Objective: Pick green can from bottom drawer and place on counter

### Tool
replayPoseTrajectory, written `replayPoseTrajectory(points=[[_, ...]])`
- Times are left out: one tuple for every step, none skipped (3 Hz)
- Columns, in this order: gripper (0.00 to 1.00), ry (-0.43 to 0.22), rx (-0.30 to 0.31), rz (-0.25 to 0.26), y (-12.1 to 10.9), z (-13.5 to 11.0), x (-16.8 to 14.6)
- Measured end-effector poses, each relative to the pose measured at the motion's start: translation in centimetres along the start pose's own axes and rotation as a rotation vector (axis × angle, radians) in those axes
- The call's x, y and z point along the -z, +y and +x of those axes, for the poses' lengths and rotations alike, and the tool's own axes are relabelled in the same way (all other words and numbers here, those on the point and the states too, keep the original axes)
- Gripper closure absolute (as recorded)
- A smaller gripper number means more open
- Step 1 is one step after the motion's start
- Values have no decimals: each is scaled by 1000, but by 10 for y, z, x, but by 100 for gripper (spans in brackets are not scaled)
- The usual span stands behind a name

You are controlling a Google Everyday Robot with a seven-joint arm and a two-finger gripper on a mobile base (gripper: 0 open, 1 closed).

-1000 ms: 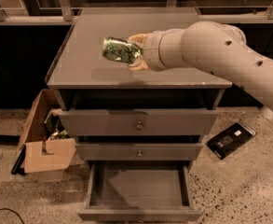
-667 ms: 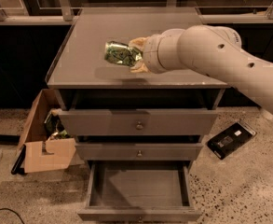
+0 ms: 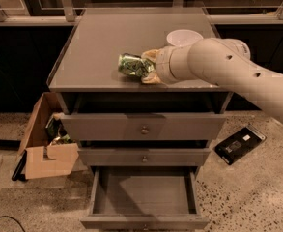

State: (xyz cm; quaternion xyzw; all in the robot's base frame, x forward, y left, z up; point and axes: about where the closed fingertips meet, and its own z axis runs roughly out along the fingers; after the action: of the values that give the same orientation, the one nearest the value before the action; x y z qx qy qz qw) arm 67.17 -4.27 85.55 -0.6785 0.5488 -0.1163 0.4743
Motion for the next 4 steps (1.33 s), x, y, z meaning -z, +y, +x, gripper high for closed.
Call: replayPoseTrajectory(points=[[74, 0, 1, 0, 0, 0, 0], [50, 0, 1, 0, 0, 0, 0], [20, 0, 1, 0, 0, 0, 0], [0, 0, 1, 0, 0, 0, 0]])
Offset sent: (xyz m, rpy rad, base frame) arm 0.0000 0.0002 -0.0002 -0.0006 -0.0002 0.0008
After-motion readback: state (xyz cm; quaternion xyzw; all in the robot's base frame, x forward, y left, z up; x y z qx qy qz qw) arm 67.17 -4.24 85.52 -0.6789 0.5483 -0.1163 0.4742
